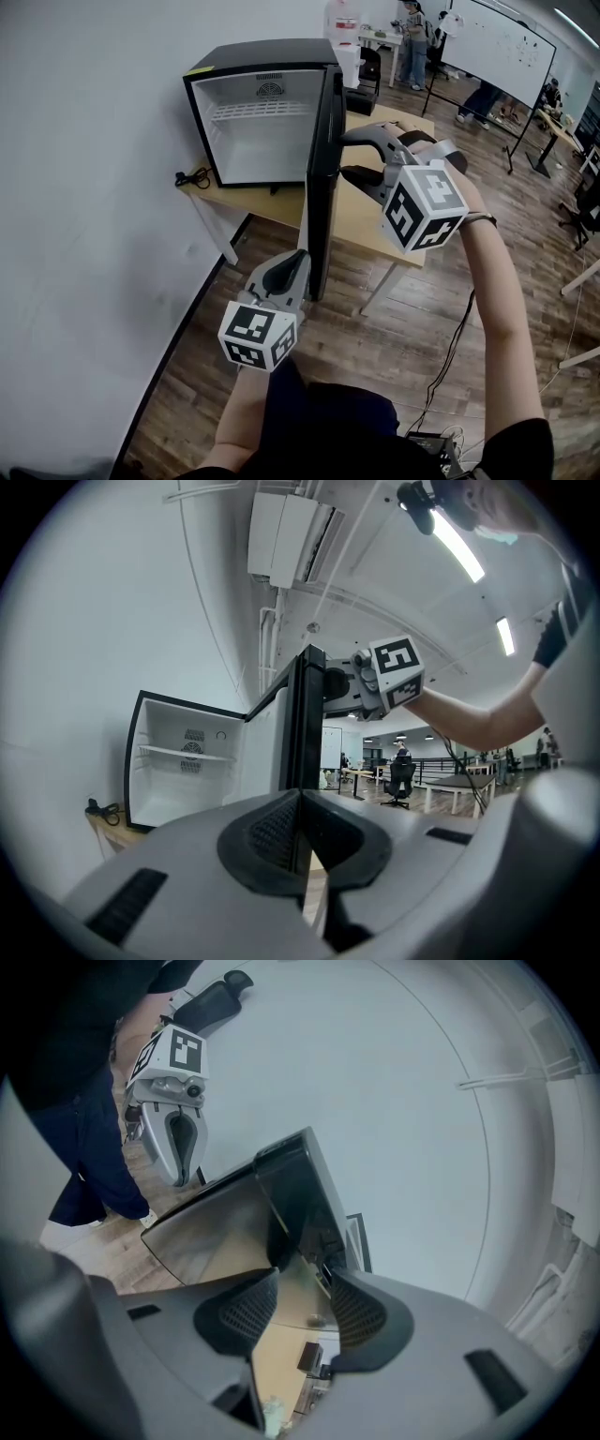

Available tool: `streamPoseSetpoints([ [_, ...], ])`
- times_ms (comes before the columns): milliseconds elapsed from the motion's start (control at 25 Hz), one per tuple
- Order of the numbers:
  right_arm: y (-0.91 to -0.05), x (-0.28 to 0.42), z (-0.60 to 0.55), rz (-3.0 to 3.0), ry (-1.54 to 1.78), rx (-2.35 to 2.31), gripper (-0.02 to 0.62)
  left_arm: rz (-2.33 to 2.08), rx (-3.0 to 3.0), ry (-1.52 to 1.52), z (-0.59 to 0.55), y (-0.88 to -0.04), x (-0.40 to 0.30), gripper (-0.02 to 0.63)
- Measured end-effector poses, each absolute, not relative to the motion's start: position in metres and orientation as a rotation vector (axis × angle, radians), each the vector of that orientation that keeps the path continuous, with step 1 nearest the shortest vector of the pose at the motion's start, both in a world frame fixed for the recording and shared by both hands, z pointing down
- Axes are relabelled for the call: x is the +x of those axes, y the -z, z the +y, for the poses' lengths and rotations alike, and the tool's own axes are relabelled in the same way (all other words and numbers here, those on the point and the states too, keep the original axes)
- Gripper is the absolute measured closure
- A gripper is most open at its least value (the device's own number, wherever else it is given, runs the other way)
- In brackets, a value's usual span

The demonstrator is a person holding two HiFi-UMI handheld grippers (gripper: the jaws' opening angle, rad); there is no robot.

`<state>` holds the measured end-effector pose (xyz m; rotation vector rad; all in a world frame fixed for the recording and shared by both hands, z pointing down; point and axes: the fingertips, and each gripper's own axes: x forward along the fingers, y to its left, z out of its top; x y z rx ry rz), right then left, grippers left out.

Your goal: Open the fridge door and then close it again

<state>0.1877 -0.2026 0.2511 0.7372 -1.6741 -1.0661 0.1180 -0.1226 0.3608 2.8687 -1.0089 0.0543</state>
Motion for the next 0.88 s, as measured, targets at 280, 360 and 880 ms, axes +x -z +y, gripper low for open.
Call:
streamPoseSetpoints([
  [280,-0.249,0.185,-0.205,-1.709,1.091,0.745,0.440,-1.017,2.871,-0.062,-0.123,-0.358,0.115,0.598],
  [360,-0.248,0.184,-0.205,-1.709,1.096,0.749,0.437,-1.024,2.871,-0.060,-0.124,-0.357,0.112,0.598],
  [880,-0.239,0.198,-0.190,-1.775,1.043,0.917,0.419,-1.025,2.883,-0.051,-0.111,-0.351,0.107,0.598],
])
